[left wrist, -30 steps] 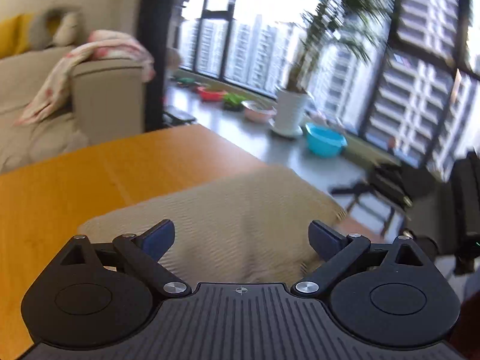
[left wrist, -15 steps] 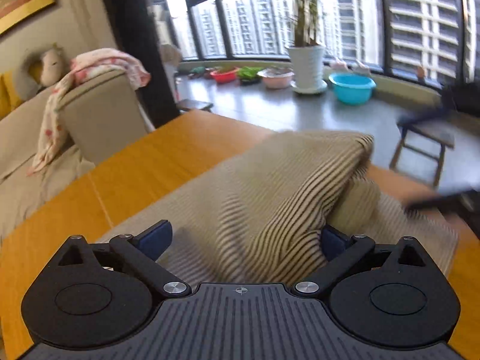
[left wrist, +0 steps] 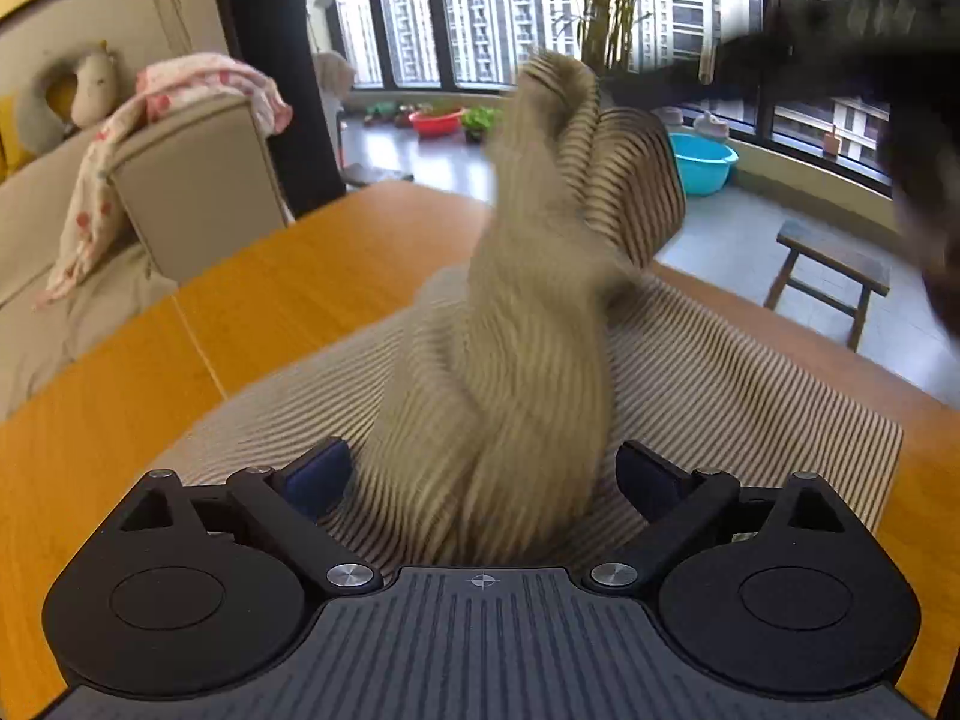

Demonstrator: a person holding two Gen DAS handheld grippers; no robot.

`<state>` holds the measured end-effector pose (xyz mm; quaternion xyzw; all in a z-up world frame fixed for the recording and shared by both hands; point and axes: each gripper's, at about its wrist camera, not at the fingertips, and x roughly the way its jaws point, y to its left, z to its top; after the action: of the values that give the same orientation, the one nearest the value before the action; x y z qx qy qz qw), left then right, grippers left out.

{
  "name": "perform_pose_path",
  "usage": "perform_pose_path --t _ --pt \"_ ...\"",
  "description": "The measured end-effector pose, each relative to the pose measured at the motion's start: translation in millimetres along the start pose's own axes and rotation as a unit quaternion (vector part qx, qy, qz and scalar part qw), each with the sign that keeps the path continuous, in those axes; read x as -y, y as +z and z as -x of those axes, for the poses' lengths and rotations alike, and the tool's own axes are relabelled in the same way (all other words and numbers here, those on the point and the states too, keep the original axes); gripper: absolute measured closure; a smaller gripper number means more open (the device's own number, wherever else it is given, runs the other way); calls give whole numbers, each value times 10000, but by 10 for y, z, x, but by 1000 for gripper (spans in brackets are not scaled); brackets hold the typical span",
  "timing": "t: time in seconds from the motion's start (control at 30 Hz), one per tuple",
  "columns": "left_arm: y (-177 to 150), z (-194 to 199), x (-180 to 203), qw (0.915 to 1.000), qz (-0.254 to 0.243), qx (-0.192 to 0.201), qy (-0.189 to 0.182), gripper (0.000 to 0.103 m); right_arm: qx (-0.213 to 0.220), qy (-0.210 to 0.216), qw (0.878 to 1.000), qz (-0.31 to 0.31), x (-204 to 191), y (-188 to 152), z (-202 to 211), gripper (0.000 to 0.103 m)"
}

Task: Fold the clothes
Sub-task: 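Grasp the shirt edge with the right tool while the left tool holds the shirt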

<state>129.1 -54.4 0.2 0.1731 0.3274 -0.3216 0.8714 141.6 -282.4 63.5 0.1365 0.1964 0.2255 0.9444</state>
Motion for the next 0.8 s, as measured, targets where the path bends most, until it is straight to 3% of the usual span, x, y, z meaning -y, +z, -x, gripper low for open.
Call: perform_pose_path --t 0.07,0.13,0.2,0.23,0.3,0.37,0.47,0.6,0.67,0.7,0.8 --pt "-41 41 -31 9999 68 0 -116 4 340 -212 9974 597 -125 139 122 72" --pt "-82 83 -62 9996 136 1 -232 4 219 -442 9978 445 -52 157 169 61" --pt "-116 152 -114 9992 244 27 -305 4 -74 -737 9972 60 99 68 201 37" --pt "-125 223 -166 9990 347 74 -287 4 -235 -846 9960 -185 184 11 219 36" --pt "-143 365 -270 9980 554 168 -253 4 -614 -855 9898 -955 400 -166 259 36" --pt "-161 507 -374 9965 761 261 -218 4 -892 -735 9759 -1853 608 -344 270 36" --pt "-188 720 -529 9933 1070 401 -165 4 -1134 -635 9563 -2618 767 -554 239 37" --pt "-252 839 -893 9807 1899 456 130 3 -1260 -683 9647 -2209 655 -577 88 41" --pt "-313 735 -1096 9670 2527 290 136 3 -1367 -646 9671 -2045 590 -571 -53 45" --pt "-345 670 -1159 9617 2731 214 116 3 -1421 -602 9677 -1992 557 -576 -126 51" --pt "-426 453 -1247 9523 3051 39 -29 6 -1473 -551 9774 -1413 370 -596 -292 55"
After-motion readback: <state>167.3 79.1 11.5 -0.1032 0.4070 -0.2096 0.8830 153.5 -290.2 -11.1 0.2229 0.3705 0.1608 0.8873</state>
